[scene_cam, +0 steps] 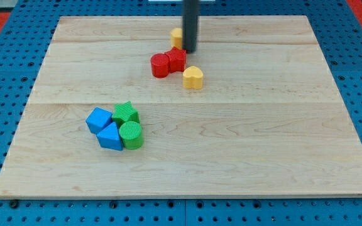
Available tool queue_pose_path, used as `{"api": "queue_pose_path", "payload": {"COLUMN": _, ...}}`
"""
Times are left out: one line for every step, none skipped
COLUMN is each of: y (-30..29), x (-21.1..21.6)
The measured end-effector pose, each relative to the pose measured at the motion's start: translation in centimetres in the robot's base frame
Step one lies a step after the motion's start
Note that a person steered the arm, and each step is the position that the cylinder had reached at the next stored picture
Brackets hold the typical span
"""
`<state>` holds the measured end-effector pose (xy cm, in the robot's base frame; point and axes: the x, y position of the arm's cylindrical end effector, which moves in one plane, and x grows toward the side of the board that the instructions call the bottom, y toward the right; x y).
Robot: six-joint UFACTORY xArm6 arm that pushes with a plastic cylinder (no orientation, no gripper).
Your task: Separate the red star from the red circle
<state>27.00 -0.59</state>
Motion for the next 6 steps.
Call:
{"api": "queue_pose_path", "payload": {"y": 0.8, "x": 0.3}}
{"api": "queue_pose_path", "payload": {"y": 5.5, "x": 5.4}}
{"api": "queue_pose_path", "payload": {"y": 0.2, "x": 6.1}}
{"api": "queue_pose_path", "payload": {"y": -4.7, "x": 5.0}}
{"api": "queue_pose_path", "payload": {"y": 0.9, "x": 8.2}}
{"api": "queue_pose_path", "payload": {"y": -3.8, "x": 8.4}}
